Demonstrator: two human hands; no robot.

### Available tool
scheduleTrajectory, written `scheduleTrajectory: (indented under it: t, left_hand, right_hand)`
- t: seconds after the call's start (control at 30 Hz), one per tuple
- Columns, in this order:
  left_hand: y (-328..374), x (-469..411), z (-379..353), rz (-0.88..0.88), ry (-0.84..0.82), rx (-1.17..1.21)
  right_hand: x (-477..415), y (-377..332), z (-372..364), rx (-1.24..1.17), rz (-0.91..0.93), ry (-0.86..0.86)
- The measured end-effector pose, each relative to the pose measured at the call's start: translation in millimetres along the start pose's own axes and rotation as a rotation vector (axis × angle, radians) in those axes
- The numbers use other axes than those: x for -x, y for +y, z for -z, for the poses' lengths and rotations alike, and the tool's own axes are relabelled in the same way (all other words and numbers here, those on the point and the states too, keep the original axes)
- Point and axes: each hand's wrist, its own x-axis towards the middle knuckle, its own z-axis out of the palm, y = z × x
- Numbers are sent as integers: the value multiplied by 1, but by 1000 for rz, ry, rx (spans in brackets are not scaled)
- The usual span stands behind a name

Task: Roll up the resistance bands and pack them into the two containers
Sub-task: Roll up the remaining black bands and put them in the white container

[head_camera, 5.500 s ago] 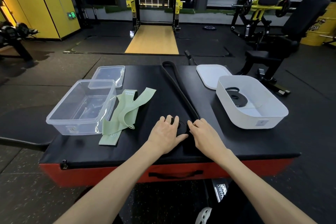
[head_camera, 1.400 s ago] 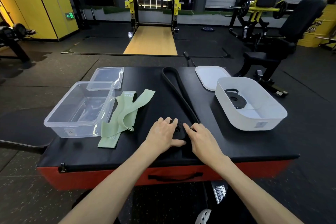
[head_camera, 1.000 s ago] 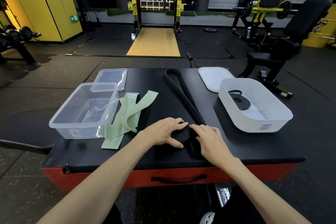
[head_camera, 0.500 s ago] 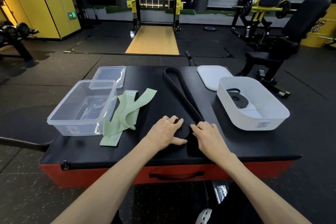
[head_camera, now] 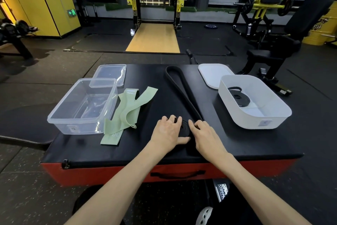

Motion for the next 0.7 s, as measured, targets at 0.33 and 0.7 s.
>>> scheduleTrajectory:
  t: [0.33, 0.7]
  left_hand:
    - [-45, -24, 17, -537, -199, 41]
    - [-32, -6, 3, -401, -57, -12]
  right_hand:
    - [2, 6, 5, -11, -9, -3]
    - [-3, 27, 18, 95, 116, -121]
